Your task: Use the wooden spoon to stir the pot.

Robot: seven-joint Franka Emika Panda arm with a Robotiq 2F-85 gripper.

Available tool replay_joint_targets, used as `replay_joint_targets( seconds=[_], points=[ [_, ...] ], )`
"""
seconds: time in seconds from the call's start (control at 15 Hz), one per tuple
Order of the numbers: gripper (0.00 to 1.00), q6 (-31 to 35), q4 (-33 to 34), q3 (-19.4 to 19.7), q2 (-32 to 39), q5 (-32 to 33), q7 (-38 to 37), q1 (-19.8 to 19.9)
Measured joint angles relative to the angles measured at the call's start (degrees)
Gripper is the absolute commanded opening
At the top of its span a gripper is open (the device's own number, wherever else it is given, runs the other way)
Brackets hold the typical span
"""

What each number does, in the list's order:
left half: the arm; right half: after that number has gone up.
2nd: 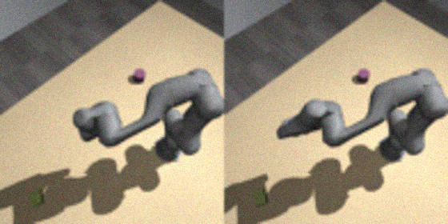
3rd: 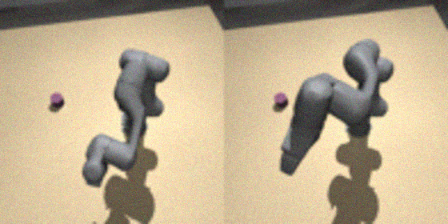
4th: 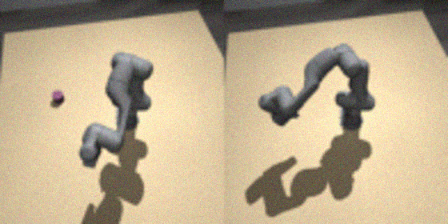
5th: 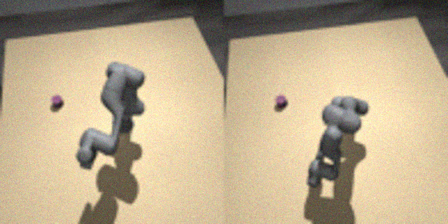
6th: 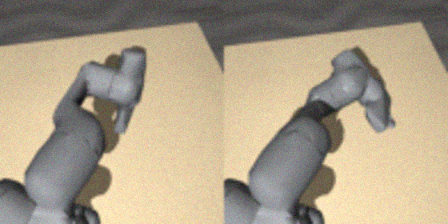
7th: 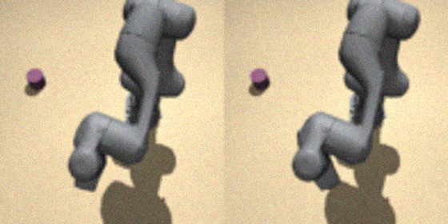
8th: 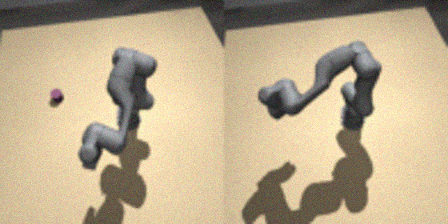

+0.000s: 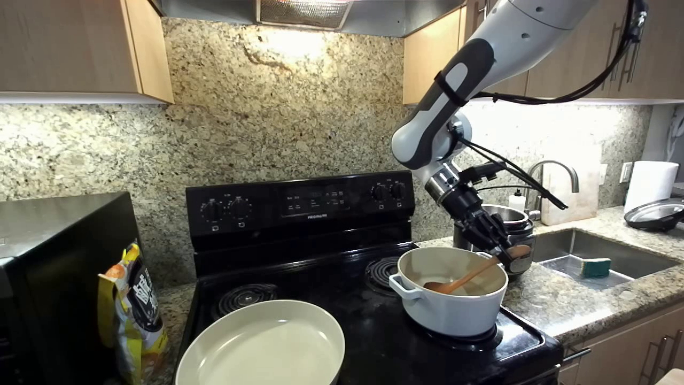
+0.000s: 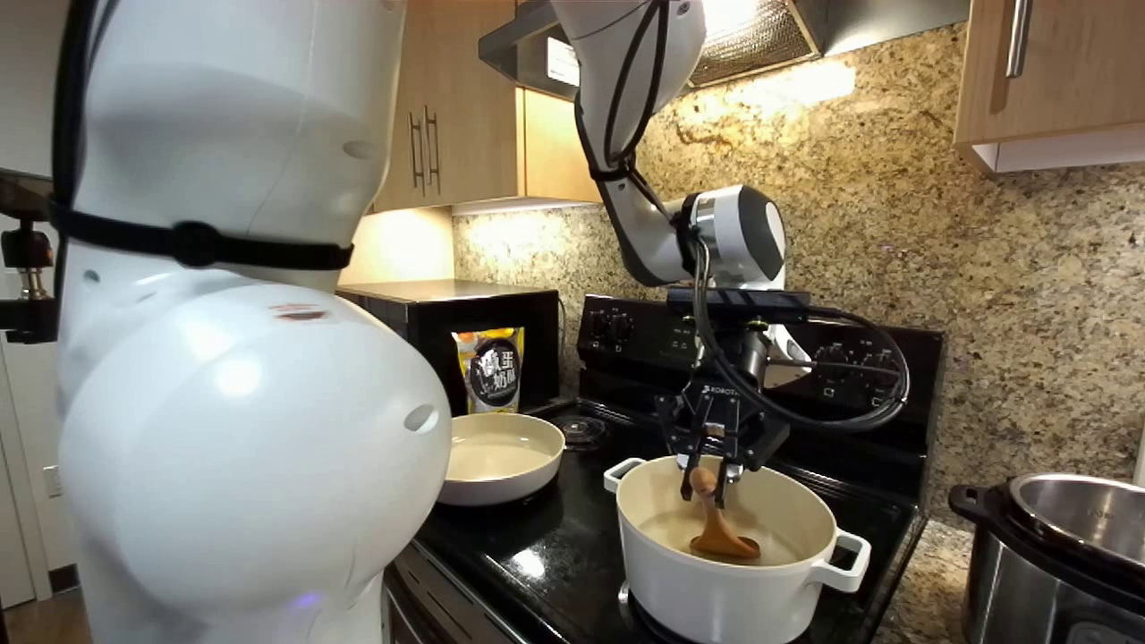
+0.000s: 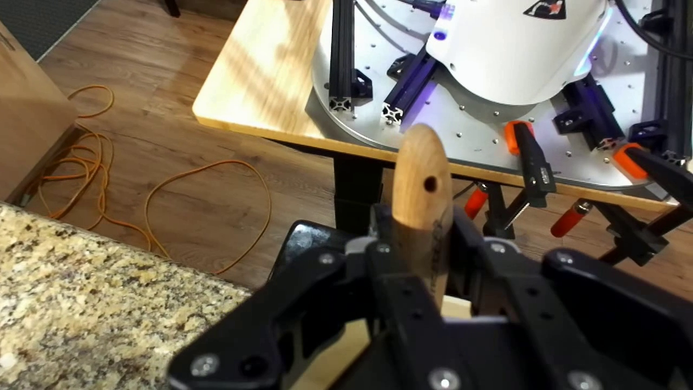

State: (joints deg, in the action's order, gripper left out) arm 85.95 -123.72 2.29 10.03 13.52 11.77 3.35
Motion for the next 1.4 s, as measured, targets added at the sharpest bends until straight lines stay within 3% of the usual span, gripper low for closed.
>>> replay_joint_targets(
  seconds=[0.6, 1.4],
  points=[
    [0.08, 0.0, 0.5, -0.9, 0.1, -2.1, -1.8, -1.3],
    [0.08, 0.0, 1.7, 2.1, 0.5, 0.7, -1.8, 0.5]
  ],
)
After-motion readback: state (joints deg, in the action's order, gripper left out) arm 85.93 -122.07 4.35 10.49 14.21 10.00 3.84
